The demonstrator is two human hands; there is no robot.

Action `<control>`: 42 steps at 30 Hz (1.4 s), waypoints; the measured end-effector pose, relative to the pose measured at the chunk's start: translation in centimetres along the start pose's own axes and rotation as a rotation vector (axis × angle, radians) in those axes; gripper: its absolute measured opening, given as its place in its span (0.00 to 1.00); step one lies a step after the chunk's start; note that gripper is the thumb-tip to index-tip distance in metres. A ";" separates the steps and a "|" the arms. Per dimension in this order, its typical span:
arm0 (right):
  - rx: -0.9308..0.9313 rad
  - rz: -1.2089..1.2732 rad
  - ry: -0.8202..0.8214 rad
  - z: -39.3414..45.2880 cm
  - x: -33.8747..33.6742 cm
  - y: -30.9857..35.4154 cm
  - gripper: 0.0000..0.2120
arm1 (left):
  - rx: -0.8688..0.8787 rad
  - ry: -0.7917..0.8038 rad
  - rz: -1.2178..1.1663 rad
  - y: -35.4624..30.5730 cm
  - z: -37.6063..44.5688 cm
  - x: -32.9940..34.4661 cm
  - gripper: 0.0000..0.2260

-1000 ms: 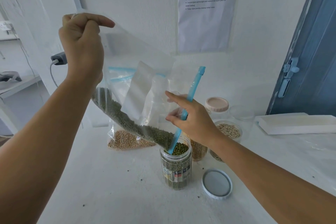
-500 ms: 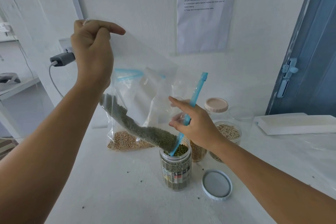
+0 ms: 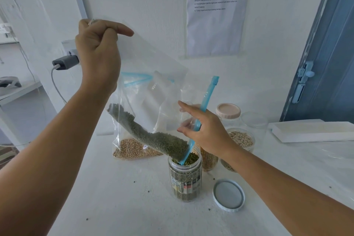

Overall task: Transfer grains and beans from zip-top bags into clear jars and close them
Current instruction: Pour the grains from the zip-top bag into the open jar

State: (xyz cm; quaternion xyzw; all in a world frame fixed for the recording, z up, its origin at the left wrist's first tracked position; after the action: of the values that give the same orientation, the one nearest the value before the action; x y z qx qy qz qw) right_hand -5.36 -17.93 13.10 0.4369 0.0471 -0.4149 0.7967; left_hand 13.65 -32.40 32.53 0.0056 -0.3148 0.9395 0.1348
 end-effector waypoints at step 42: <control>-0.045 0.049 -0.039 1.0 0.3 0.7 0.36 | 0.028 -0.005 -0.008 -0.2 2.3 0.7 0.23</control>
State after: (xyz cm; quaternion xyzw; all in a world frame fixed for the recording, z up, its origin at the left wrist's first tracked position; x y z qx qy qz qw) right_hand -4.90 -18.65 14.01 0.4117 0.0304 -0.4024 0.8171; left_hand 12.89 -33.41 34.55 0.0111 -0.3018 0.9433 0.1378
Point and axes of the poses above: each hand's wrist, its own z-axis towards the middle knuckle, its own x-axis out of the palm, y = z × x, the point moved 9 cm from there along z, towards the middle knuckle
